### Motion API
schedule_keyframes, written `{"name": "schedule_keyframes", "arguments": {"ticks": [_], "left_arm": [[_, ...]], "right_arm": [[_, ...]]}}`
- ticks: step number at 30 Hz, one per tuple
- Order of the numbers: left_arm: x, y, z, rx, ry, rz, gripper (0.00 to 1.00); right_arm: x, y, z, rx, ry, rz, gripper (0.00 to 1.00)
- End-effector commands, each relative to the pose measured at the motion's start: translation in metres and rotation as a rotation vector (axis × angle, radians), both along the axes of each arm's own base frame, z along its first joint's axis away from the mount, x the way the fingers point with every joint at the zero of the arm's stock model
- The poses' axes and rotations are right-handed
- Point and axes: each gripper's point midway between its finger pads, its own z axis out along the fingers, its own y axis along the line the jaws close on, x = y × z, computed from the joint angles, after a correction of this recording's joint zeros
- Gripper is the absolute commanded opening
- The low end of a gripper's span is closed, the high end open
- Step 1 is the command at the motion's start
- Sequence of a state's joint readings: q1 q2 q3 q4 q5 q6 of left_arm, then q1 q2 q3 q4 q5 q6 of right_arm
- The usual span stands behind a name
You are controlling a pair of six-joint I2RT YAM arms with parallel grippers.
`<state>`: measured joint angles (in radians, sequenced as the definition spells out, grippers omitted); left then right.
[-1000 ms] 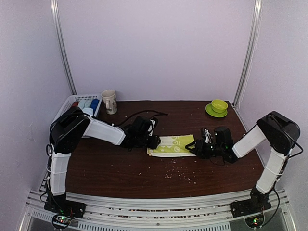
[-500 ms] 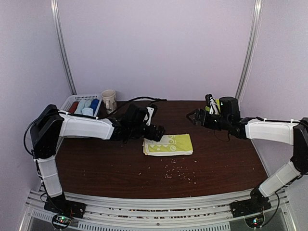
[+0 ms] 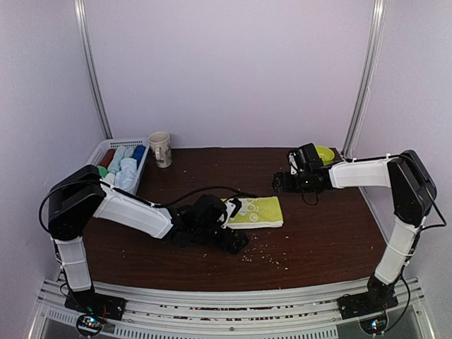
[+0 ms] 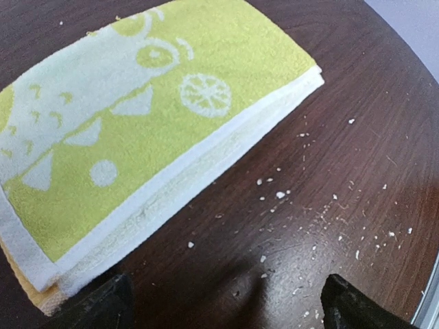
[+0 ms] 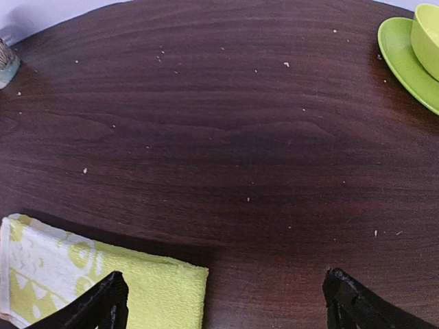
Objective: Roll the towels
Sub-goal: Rotate the towel at the center of the board.
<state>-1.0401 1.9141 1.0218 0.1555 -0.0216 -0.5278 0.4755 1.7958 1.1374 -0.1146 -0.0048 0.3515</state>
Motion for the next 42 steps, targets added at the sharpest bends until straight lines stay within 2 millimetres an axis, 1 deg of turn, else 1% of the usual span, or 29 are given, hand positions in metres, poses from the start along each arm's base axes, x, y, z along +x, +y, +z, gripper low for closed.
{"name": "schedule_keyframes", "arguments": {"ticks": [1, 3, 6, 9, 12, 14, 16, 18, 19, 20, 22, 24, 26, 28, 34, 38, 42], "left_arm": [[0.005, -0.006, -0.001, -0.070, 0.011, 0.033, 0.98], [0.007, -0.004, -0.006, -0.059, 0.016, 0.048, 0.98], [0.013, 0.002, -0.015, -0.041, 0.031, 0.076, 0.98], [0.025, 0.015, -0.023, -0.017, 0.030, 0.123, 0.98], [0.043, 0.030, -0.024, 0.006, 0.007, 0.171, 0.98], [0.059, 0.040, -0.024, 0.023, -0.015, 0.198, 0.98], [0.080, 0.045, -0.020, 0.024, -0.047, 0.211, 0.98], [0.108, 0.049, -0.019, 0.033, -0.063, 0.231, 0.98], [0.123, 0.053, -0.020, 0.045, -0.066, 0.245, 0.98], [0.141, 0.056, -0.017, 0.048, -0.076, 0.260, 0.98], [0.163, 0.054, -0.010, 0.046, -0.087, 0.271, 0.98], [0.174, 0.046, 0.005, 0.017, -0.099, 0.261, 0.98], [0.173, 0.040, 0.016, -0.016, -0.104, 0.239, 0.98], [0.167, 0.040, 0.026, -0.045, -0.107, 0.227, 0.98], [0.137, 0.064, 0.026, -0.058, -0.106, 0.216, 0.98], [0.123, 0.079, 0.039, -0.061, -0.130, 0.218, 0.98], [0.114, 0.097, 0.057, -0.050, -0.173, 0.241, 0.98]], "right_arm": [[-0.002, -0.015, -0.013, -0.129, 0.021, -0.029, 1.00], [-0.004, -0.016, -0.014, -0.128, 0.022, -0.030, 1.00], [-0.007, -0.017, -0.008, -0.119, 0.005, -0.032, 1.00], [-0.007, -0.019, 0.003, -0.120, -0.022, -0.033, 1.00], [-0.004, -0.022, 0.010, -0.143, -0.046, -0.040, 1.00], [-0.002, -0.023, 0.009, -0.159, -0.047, -0.041, 1.00], [0.001, -0.025, 0.005, -0.182, -0.037, -0.049, 1.00], [0.004, -0.027, -0.002, -0.207, -0.025, -0.058, 1.00], [0.005, -0.028, -0.005, -0.220, -0.021, -0.063, 1.00], [0.006, -0.030, -0.010, -0.234, -0.012, -0.068, 1.00], [0.007, -0.030, -0.020, -0.256, 0.016, -0.069, 1.00], [0.006, -0.030, -0.030, -0.272, 0.039, -0.062, 1.00], [0.004, -0.030, -0.039, -0.288, 0.055, -0.053, 1.00], [-0.002, -0.029, -0.048, -0.308, 0.073, -0.039, 1.00], [-0.024, -0.017, -0.071, -0.364, 0.123, 0.035, 1.00], [-0.041, -0.007, -0.079, -0.387, 0.142, 0.083, 1.00], [-0.059, 0.004, -0.077, -0.387, 0.142, 0.124, 1.00]]}}
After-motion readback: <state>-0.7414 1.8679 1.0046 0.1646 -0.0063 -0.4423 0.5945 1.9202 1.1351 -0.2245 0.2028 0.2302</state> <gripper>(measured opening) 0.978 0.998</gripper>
